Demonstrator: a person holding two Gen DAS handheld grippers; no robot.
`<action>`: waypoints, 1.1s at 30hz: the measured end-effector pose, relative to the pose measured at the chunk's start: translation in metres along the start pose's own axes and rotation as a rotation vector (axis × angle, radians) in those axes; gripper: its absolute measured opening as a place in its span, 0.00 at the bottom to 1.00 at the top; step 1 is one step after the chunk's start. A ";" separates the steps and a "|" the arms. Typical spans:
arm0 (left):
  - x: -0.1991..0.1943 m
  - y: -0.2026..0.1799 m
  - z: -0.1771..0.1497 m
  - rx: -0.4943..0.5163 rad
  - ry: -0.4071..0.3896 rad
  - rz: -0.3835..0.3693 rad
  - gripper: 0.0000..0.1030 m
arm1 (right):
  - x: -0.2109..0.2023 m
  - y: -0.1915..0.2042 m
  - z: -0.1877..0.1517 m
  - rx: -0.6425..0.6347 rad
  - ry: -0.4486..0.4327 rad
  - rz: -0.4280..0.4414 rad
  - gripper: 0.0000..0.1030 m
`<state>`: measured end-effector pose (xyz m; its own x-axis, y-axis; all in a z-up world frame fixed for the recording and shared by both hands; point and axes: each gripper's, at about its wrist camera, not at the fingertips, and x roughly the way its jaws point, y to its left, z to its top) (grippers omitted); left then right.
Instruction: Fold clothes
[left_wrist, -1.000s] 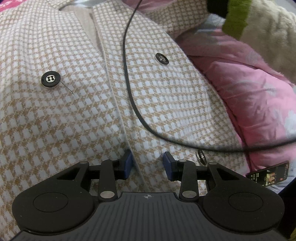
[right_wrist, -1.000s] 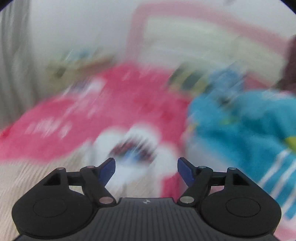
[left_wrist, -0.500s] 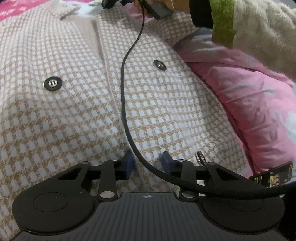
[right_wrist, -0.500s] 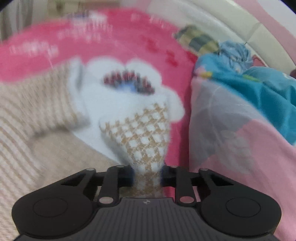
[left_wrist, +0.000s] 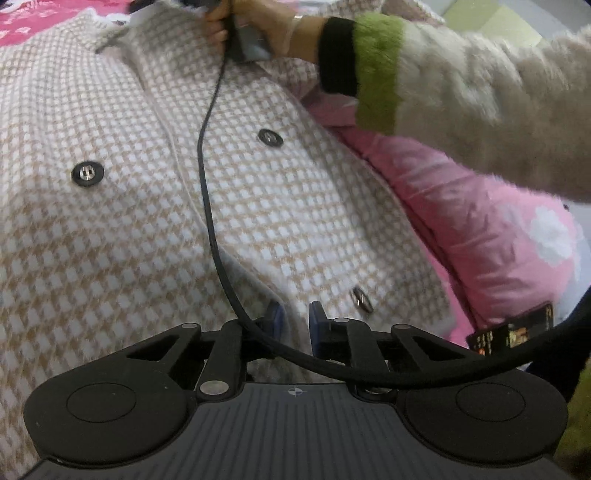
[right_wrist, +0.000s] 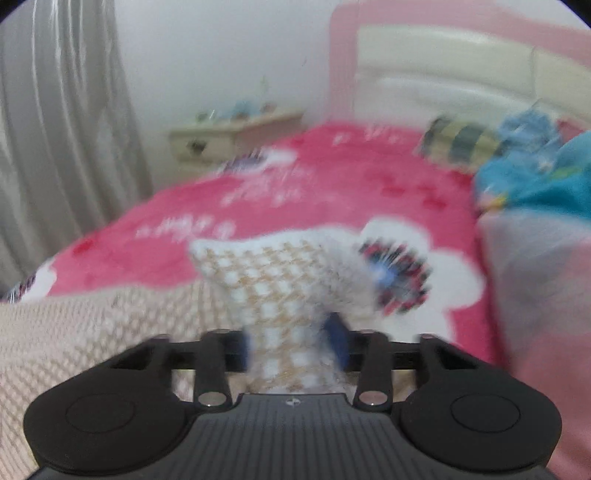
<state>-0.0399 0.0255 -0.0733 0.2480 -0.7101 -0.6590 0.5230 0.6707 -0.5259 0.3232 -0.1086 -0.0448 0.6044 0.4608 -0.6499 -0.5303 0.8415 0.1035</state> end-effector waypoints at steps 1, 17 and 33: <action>-0.001 0.000 -0.002 -0.003 0.009 0.003 0.13 | 0.013 0.000 -0.002 -0.003 0.055 0.001 0.72; 0.009 -0.007 -0.006 0.023 0.064 -0.012 0.30 | -0.183 -0.003 0.043 0.036 -0.301 0.091 0.85; -0.013 0.004 0.000 -0.036 0.027 0.039 0.55 | -0.391 0.048 -0.046 -0.248 -0.091 0.087 0.85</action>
<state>-0.0413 0.0379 -0.0671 0.2456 -0.6772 -0.6936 0.4833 0.7057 -0.5180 0.0336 -0.2618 0.1796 0.5948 0.5612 -0.5756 -0.7052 0.7079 -0.0386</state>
